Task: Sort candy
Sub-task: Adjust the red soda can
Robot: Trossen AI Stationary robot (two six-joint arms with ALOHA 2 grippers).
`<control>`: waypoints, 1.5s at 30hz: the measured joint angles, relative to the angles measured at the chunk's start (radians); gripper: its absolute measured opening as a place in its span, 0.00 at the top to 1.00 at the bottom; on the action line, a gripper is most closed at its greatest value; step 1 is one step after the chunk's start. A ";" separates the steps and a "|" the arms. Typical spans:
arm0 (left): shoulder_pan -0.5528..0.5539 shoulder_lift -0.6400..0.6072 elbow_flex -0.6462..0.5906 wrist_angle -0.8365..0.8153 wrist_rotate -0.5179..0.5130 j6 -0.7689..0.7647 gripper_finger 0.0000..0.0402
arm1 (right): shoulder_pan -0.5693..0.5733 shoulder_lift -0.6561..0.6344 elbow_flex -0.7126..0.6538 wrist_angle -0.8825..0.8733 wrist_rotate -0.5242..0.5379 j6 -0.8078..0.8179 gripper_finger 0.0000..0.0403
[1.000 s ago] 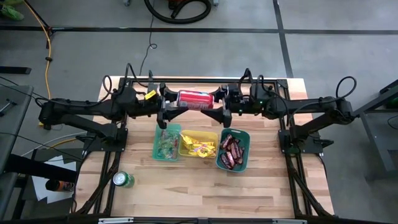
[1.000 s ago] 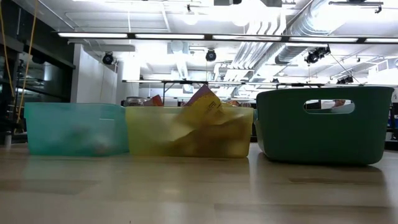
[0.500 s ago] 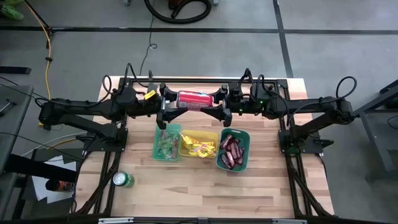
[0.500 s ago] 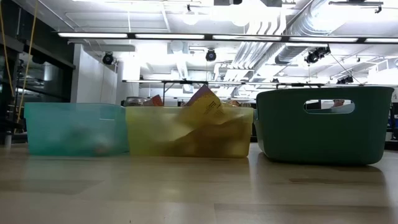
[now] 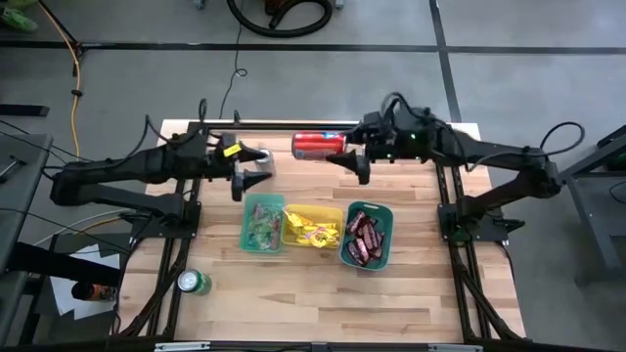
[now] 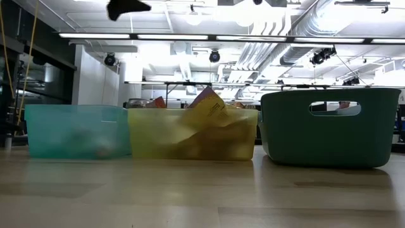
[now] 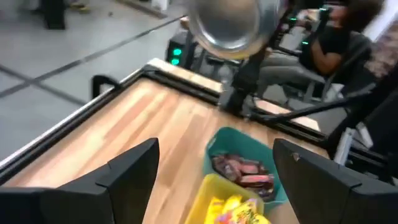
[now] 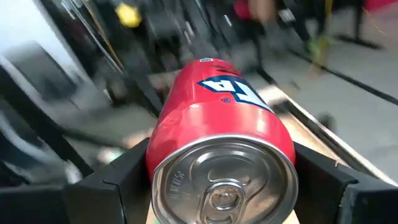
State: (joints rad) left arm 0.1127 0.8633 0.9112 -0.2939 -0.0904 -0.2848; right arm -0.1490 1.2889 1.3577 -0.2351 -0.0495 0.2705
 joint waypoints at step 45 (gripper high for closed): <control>-0.056 -0.052 0.001 -0.098 -0.024 -0.099 0.25 | -0.434 0.342 -0.101 -0.907 0.193 -0.030 0.32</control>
State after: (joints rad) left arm 0.0566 0.8116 0.9119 -0.3916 -0.1139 -0.3834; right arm -0.5833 1.6310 1.2572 -1.1417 0.1436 0.2409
